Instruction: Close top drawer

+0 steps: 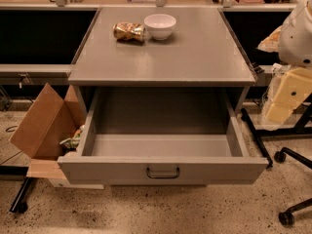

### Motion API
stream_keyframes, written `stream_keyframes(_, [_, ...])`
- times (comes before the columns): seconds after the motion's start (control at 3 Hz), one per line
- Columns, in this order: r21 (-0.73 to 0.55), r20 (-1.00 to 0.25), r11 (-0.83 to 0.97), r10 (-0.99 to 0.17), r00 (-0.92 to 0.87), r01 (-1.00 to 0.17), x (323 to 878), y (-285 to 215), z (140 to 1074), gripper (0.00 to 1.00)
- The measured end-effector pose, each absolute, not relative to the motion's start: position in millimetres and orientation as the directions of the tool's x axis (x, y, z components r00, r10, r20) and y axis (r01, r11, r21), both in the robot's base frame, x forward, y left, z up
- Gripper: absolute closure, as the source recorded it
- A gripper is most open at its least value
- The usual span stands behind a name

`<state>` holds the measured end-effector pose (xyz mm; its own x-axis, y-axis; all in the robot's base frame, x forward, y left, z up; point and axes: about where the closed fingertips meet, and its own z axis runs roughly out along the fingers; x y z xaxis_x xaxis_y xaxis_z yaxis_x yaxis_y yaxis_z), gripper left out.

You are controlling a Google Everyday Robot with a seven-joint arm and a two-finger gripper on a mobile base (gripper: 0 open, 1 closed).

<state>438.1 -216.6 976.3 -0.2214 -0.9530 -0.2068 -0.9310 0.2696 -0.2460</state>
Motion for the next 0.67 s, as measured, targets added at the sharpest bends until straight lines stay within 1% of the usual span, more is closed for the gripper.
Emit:
stream_keyframes(0.33, [-0.253,-0.207,0.269,-0.953,-0.22,-0.929,438.1,-216.6,977.1,0.0])
stream_keyframes(0.67, [-0.212,-0.167,0.216,-0.969,-0.182,-0.953,428.4,-213.8,945.6,0.0])
